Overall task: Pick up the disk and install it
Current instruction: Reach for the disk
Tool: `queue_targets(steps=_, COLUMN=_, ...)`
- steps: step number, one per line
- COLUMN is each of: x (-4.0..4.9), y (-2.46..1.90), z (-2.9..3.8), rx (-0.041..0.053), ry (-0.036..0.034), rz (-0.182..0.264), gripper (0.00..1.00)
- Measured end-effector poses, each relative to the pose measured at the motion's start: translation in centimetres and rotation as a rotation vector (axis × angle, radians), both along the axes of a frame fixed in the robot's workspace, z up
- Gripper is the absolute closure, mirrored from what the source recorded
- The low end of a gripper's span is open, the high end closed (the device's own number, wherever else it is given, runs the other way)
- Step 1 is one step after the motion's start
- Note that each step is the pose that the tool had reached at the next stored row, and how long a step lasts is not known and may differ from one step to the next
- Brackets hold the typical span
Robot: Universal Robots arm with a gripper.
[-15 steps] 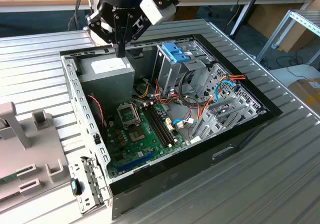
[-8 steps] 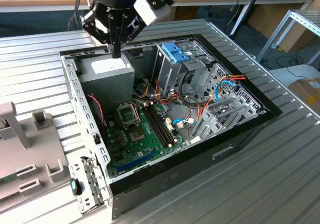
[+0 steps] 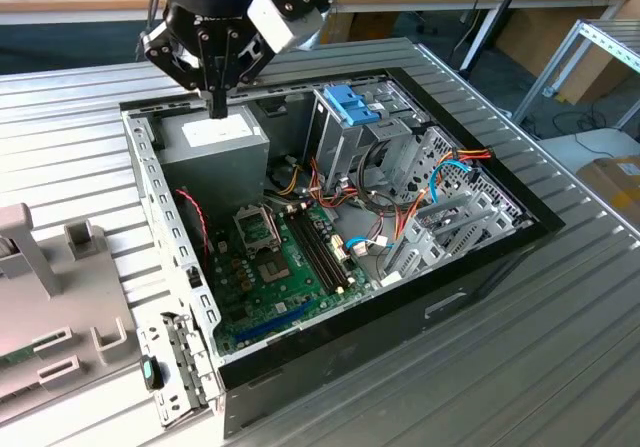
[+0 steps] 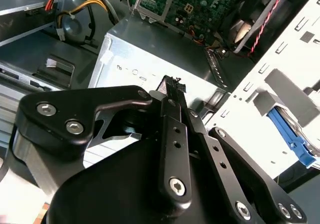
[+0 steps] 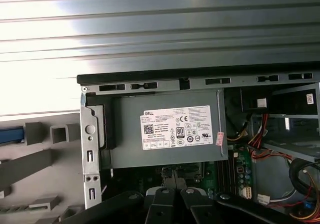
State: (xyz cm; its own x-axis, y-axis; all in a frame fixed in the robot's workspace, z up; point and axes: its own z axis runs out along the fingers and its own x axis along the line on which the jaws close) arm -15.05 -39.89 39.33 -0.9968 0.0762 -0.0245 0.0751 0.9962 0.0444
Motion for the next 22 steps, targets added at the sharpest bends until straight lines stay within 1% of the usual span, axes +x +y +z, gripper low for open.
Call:
queue_targets(steps=11, x=-1.48, y=0.00, z=-0.01, rx=0.0001, ry=-0.0001, rz=0.000, gripper=0.89)
queue_targets(steps=15, x=-1.87, y=0.00, z=0.00, rx=0.0000, ry=0.0000, rz=0.000, gripper=0.89)
queue_targets(steps=22, x=-2.29, y=0.00, z=0.00, rx=0.0000, ry=0.0000, rz=0.000, gripper=0.89)
